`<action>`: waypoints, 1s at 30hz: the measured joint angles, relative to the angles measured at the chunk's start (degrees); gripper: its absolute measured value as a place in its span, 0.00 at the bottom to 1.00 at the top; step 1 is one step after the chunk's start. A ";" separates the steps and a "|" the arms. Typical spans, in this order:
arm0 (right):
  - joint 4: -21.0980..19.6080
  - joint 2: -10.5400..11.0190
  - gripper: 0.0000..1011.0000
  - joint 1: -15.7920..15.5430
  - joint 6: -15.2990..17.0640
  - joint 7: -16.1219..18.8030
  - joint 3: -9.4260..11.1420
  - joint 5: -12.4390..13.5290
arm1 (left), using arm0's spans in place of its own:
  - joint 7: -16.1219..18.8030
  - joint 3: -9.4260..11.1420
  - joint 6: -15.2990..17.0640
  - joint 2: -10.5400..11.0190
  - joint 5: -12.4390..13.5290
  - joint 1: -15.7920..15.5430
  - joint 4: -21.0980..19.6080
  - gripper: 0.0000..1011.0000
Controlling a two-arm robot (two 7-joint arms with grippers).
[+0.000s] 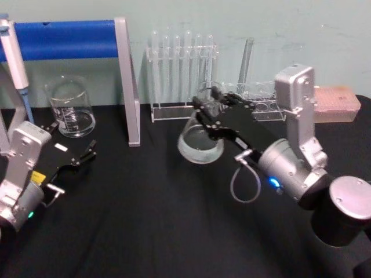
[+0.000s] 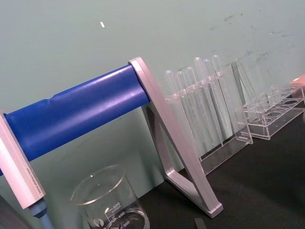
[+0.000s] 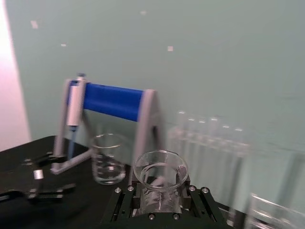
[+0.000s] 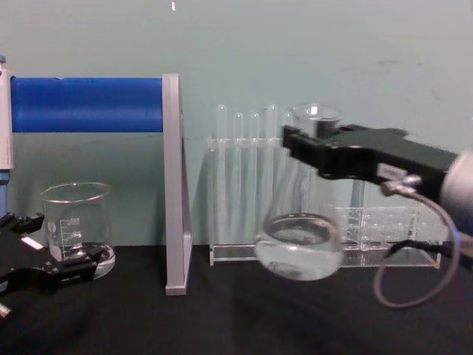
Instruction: Grasp the erlenmeyer flask with one hand, shake it three times, then place it back.
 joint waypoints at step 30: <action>-11.04 0.23 0.45 -13.17 2.60 -9.81 12.73 -4.42 | 0.00 0.00 0.00 0.00 0.00 0.00 0.00 0.99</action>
